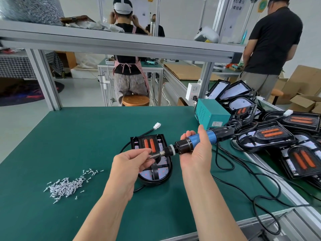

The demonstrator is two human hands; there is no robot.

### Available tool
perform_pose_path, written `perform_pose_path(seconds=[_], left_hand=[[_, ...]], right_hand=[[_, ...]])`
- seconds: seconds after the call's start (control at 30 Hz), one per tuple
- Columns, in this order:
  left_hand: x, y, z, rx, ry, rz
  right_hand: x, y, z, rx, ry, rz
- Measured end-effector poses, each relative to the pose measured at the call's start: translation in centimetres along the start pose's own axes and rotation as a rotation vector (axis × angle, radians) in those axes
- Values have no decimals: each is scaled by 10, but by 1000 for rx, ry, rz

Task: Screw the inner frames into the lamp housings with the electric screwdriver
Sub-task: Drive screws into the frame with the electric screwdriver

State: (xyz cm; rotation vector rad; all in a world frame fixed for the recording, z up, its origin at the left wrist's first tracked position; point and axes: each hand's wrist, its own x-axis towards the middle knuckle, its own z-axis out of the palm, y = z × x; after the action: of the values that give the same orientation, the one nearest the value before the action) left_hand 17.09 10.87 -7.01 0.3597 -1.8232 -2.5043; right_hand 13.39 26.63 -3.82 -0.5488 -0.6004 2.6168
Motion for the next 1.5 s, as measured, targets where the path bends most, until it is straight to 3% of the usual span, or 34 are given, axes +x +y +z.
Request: perform_pose_path(seconds=[0.37, 0.87, 1.5], left_hand=[[-1, 0, -5, -61, 3, 6], [-2, -3, -6, 80, 57, 123], [-4, -9, -3, 283, -42, 229]], right_hand=[[3, 5, 2, -11, -7, -76], [4, 14, 4, -13, 30, -40], [9, 13, -1, -75, 85, -32]])
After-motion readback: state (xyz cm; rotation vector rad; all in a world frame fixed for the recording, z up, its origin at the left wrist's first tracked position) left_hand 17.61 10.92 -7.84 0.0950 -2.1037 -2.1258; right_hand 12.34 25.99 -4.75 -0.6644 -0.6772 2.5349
